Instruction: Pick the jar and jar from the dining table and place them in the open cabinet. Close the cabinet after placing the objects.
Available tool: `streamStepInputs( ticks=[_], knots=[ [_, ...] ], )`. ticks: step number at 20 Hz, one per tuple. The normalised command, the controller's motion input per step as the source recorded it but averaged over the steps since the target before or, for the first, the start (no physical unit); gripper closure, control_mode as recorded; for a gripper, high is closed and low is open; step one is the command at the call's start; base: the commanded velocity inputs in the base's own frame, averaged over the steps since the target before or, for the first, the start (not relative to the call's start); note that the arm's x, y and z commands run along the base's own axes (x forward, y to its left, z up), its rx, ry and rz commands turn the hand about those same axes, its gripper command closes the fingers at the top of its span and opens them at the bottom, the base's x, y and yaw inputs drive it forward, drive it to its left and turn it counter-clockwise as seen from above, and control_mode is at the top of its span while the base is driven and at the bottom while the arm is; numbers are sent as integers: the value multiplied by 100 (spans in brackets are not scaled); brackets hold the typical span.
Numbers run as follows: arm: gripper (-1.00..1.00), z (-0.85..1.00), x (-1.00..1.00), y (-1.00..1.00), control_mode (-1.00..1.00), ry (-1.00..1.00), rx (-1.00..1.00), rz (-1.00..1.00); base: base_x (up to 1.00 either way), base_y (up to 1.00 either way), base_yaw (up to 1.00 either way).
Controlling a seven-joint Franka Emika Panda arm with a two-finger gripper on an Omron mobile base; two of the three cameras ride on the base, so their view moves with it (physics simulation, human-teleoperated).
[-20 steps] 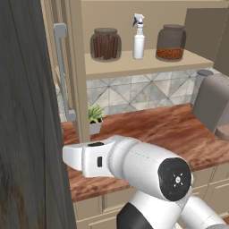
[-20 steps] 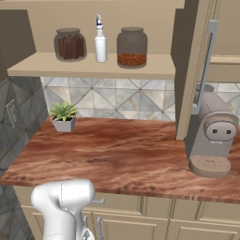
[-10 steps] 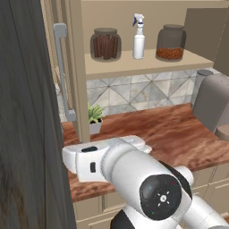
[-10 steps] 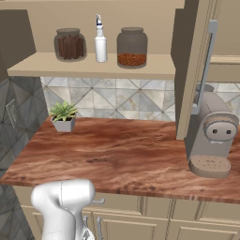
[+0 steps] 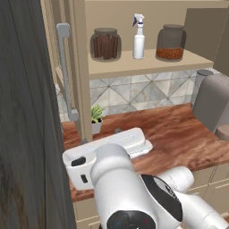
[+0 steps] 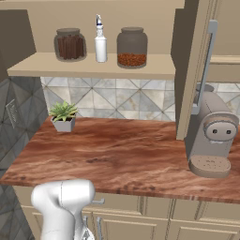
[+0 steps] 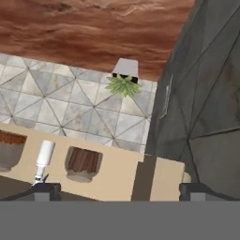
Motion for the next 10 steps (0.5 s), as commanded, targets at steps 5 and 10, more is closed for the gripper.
streamStepInputs(
  ticks=[5, 10],
  knots=[
    [-100, 0, 9, 1, -100, -24, -24, -5, 0, 0, 0],
    [-100, 0, 18, -2, -100, -15, -15, -5, 0, 0, 0]
  ],
)
